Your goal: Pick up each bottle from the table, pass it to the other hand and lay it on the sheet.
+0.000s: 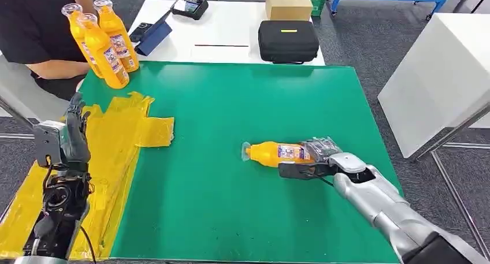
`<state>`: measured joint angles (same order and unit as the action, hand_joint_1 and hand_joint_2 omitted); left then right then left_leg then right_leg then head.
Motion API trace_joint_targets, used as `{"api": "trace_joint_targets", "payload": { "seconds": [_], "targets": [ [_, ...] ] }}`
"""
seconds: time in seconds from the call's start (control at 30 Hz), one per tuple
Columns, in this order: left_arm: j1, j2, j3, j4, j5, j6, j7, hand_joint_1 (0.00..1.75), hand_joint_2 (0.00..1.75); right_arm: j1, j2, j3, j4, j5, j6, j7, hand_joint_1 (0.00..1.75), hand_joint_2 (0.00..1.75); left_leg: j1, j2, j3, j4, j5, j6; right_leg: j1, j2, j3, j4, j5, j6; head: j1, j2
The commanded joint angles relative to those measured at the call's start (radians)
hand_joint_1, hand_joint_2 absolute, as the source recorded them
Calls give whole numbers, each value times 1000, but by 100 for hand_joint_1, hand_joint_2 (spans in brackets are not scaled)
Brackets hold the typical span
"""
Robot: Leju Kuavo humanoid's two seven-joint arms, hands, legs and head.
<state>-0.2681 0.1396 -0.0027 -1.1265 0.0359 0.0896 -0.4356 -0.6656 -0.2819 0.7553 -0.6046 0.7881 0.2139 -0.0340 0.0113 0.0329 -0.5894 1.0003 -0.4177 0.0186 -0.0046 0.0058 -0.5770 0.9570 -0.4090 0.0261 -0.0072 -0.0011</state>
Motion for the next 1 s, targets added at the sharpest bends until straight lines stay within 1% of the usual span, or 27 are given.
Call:
{"api": "trace_joint_targets", "payload": {
  "seconds": [0.03, 0.13, 0.17, 0.2, 0.23, 0.3, 0.33, 0.37, 0.4, 0.47, 0.5, 0.57, 0.6, 0.63, 0.73, 0.83, 0.87, 0.93, 0.97, 1.0],
  "targets": [
    [60, 11, 32, -3, 73, -97, 22, 0, 0, 30, 116, -205, -138, -173, -30, -41, 175, 175, -1, 3, 0, -1, 0, -1, -1, 5, -3, 1, 0, -1, -1, 0],
    [55, 4, 5, -34, 80, -110, 42, 0, 0, 73, 94, -317, -310, -310, 21, -47, 175, 175, -2, -2, -4, 0, 0, -1, -2, 0, -6, 3, -1, -1, -1, 0],
    [52, 2, -13, -46, 80, -117, 53, 0, 0, 107, 69, -331, -384, -325, 36, -32, 175, 175, -1, -5, -7, 1, 1, -1, -1, -2, -7, 2, -1, -1, 0, 0],
    [50, 0, -19, -48, 80, -114, 59, 0, 0, 122, 59, -335, -413, -330, 43, -24, 175, 175, -1, -7, -8, 1, 1, -2, -1, -5, -8, 3, -2, -1, -1, 0],
    [50, 0, -21, -48, 80, -113, 60, 0, 0, 127, 56, -336, -420, -331, 44, -22, 175, 175, -1, -10, -11, 1, 3, 0, -1, -10, -10, 2, -2, 0, -1, 0],
    [49, -1, -21, -48, 80, -113, 61, 0, 0, 133, 54, -337, -421, -330, 42, -23, 175, 175, 0, -13, -14, 1, 5, 0, -1, -14, -11, 1, -1, 0, 0, 0],
    [50, 1, -21, -48, 80, -113, 60, 0, 0, 135, 55, -337, -421, -330, 41, -24, 175, 175, -1, -17, -13, 1, 3, 0, -2, -16, -10, 2, -4, 0, -1, 0],
    [50, 1, -21, -48, 80, -113, 60, 0, 0, 135, 55, -337, -421, -330, 41, -24, 175, 175, -1, -16, -15, 1, 4, 1, -1, -15, -12, 1, -2, 0, -1, 0],
    [51, 4, -20, -47, 80, -113, 60, 0, 0, 136, 57, -336, -420, -329, 40, -25, 175, 175, -1, -16, -14, 1, 3, 1, -2, -15, -10, 2, -3, 0, 0, 0],
    [51, 4, -20, -47, 80, -113, 60, 0, 0, 136, 57, -336, -420, -329, 40, -25, 175, 175, -1, -15, -19, 1, 4, 1, -2, -14, -14, 2, -1, 0, 0, 0],
    [51, 4, -20, -47, 80, -113, 60, 0, 0, 136, 57, -336, -420, -329, 40, -25, 175, 175, -2, -15, -17, 1, 3, 0, -3, -14, -13, 2, -3, 0, -1, 0],
    [51, 4, -20, -47, 80, -113, 60, 0, 0, 136, 57, -336, -420, -329, 40, -25, 175, 175, -2, -15, -20, 1, 4, 0, -3, -14, -16, 2, -1, 0, -1, 0],
    [51, 4, -20, -47, 80, -113, 60, 0, 0, 136, 57, -336, -420, -329, 40, -25, 175, 175, -2, -16, -18, 1, 3, 0, -4, -14, -14, 3, -3, -1, 0, 0],
    [51, 4, -20, -47, 80, -113, 60, 0, 0, 136, 57, -336, -420, -329, 40, -25, 175, 175, -2, -15, -20, 1, 4, 0, -3, -14, -16, 2, -1, 0, -1, 0],
    [51, 4, -20, -47, 80, -113, 60, 0, 0, 136, 57, -336, -420, -329, 40, -25, 175, 175, -3, -16, -15, 1, 2, 0, -5, -14, -12, 4, -4, -1, 0, 0],
    [53, 3, -21, -47, 82, -114, 60, 0, 0, 135, 62, -342, -416, -333, 33, -30, 175, 175, -3, -16, -15, 1, 2, 0, -5, -14, -13, 4, -4, -1, -1, 0],
    [59, 2, -26, -55, 94, -125, 62, 0, 0, 147, 64, -351, -441, -335, 23, -30, 175, 175, -2, -15, -19, 1, 4, 0, -3, -14, -15, 2, -2, 0, -1, 0],
    [62, -4, -36, -64, 103, -136, 64, 0, 0, 163, 77, -368, -484, -350, 15, -32, 175, 175, -3, -16, -16, 1, 2, 0, -4, -14, -13, 3, -4, -1, -1, 0],
    [61, -13, -42, -73, 116, -145, 69, 0, 0, 172, 91, -378, -512, -356, 15, -21, 175, 175, -2, -15, -19, 0, 4, 0, -3, -14, -16, 2, -2, 0, -1, 0],
    [61, -17, -51, -81, 122, -152, 78, 0, 0, 179, 105, -390, -532, -363, 14, -14, 175, 175, -2, -15, -19, 1, 3, 0, -3, -14, -15, 2, -3, 0, 0, 0]
  ]
}}
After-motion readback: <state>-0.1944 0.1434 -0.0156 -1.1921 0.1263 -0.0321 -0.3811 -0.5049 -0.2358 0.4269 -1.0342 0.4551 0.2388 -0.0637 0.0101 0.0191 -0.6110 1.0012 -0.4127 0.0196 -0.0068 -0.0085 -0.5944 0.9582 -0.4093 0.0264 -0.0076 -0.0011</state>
